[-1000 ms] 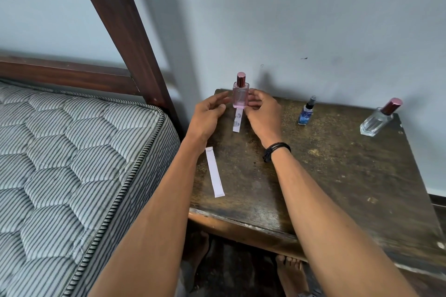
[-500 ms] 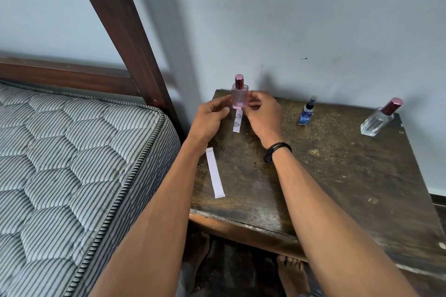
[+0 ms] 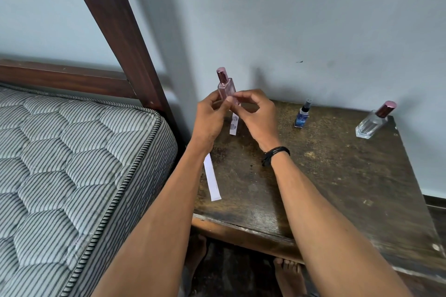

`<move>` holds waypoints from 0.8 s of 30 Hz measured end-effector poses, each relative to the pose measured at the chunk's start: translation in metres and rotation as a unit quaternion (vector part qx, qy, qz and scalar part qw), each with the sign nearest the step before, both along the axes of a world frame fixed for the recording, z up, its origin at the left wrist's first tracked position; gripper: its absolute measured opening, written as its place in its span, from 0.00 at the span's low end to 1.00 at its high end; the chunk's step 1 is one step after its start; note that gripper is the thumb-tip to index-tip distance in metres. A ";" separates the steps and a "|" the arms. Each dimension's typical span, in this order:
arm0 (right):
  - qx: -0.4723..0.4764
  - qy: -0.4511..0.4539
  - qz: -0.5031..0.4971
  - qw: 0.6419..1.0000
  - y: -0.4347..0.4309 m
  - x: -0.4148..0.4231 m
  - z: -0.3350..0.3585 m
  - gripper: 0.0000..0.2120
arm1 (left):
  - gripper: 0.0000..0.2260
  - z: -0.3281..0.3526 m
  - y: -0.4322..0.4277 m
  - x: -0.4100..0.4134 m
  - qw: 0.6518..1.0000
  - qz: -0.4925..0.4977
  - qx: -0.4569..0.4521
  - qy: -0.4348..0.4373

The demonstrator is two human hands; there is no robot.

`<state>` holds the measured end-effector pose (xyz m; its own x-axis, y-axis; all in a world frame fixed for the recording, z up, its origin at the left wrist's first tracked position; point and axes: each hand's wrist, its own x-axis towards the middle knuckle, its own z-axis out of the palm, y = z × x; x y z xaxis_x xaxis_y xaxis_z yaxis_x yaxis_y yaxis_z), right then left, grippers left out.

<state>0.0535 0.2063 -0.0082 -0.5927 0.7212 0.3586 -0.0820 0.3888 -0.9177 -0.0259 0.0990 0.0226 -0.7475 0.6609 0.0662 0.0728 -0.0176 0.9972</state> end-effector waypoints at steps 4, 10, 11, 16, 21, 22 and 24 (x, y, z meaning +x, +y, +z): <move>-0.062 0.019 0.005 0.998 0.006 0.000 -0.001 0.15 | 0.09 -0.002 0.003 -0.006 1.000 -0.009 -0.003 0.014; -0.096 -0.018 -0.016 0.995 0.011 -0.002 -0.004 0.17 | 0.14 -0.010 0.012 -0.012 0.998 -0.049 -0.025 0.032; -0.090 -0.025 -0.023 0.995 0.011 -0.002 -0.005 0.17 | 0.14 -0.011 0.013 -0.013 0.998 -0.049 -0.025 0.034; -0.058 -0.063 -0.042 0.995 0.008 -0.004 -0.005 0.14 | 0.15 -0.013 0.014 -0.017 0.998 -0.031 -0.036 0.045; -0.037 -0.089 -0.055 0.994 0.007 -0.006 -0.004 0.14 | 0.16 -0.018 0.016 -0.018 0.998 -0.028 -0.043 0.038; -0.033 -0.095 -0.058 0.993 0.007 -0.006 -0.004 0.14 | 0.17 -0.017 0.017 -0.018 0.998 -0.027 -0.045 0.036; -0.026 -0.106 -0.062 0.992 0.006 -0.005 -0.004 0.13 | 0.16 -0.016 0.017 -0.017 0.998 -0.024 -0.049 0.032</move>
<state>0.0482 0.2128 -0.0121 -0.5566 0.8074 0.1957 0.1603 0.3355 -0.9283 -0.0434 0.1163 0.0067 -0.7107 0.7020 0.0460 0.1373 0.0743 0.9877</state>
